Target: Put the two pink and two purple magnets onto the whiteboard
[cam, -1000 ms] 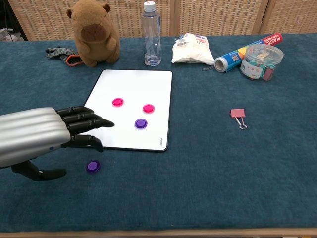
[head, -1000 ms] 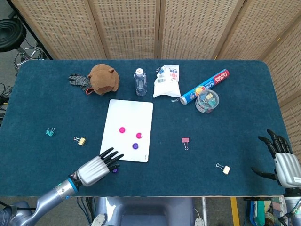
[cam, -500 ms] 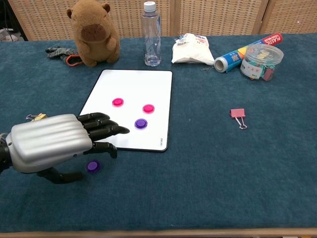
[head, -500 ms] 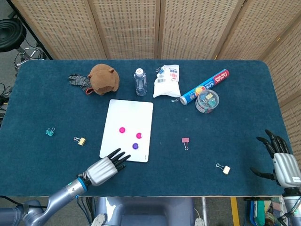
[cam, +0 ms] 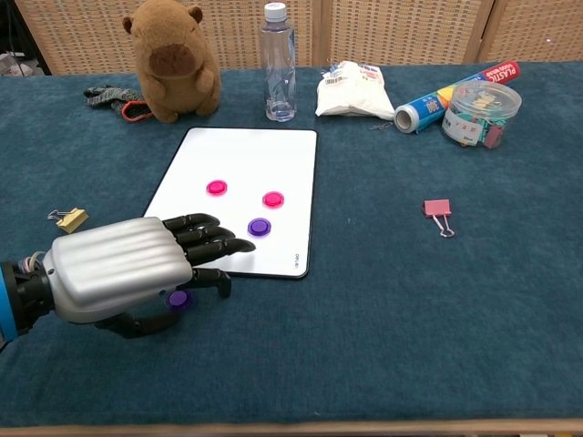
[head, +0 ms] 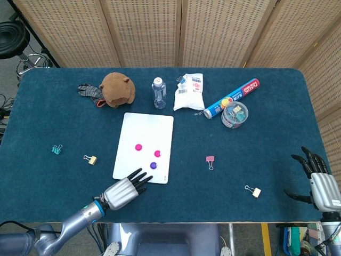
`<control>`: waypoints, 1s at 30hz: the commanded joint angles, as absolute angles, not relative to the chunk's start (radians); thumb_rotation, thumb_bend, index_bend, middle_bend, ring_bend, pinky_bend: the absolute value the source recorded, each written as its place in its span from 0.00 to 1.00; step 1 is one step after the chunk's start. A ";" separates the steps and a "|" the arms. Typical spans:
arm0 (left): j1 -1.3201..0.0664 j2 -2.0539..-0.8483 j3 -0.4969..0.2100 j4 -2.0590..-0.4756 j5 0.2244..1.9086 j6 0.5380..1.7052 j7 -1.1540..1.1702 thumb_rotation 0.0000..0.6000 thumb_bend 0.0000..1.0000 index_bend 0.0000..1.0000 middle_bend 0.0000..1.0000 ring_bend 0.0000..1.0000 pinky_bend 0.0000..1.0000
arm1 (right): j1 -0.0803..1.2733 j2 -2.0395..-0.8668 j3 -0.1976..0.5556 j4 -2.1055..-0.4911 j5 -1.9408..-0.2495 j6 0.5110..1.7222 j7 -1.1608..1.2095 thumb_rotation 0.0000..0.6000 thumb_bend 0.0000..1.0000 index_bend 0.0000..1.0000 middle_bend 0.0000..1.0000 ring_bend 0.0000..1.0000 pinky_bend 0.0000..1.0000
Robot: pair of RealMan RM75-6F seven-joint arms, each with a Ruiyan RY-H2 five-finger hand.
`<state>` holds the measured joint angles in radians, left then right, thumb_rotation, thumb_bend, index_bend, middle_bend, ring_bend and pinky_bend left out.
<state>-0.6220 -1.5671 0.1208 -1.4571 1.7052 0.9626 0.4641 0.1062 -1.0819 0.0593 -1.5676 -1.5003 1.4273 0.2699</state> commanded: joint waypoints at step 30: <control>-0.599 -1.553 0.110 -1.450 1.672 0.997 0.484 1.00 0.33 0.69 0.00 0.00 0.00 | 0.106 -1.072 0.059 -1.573 -1.500 1.421 0.296 1.00 0.13 0.15 0.00 0.00 0.00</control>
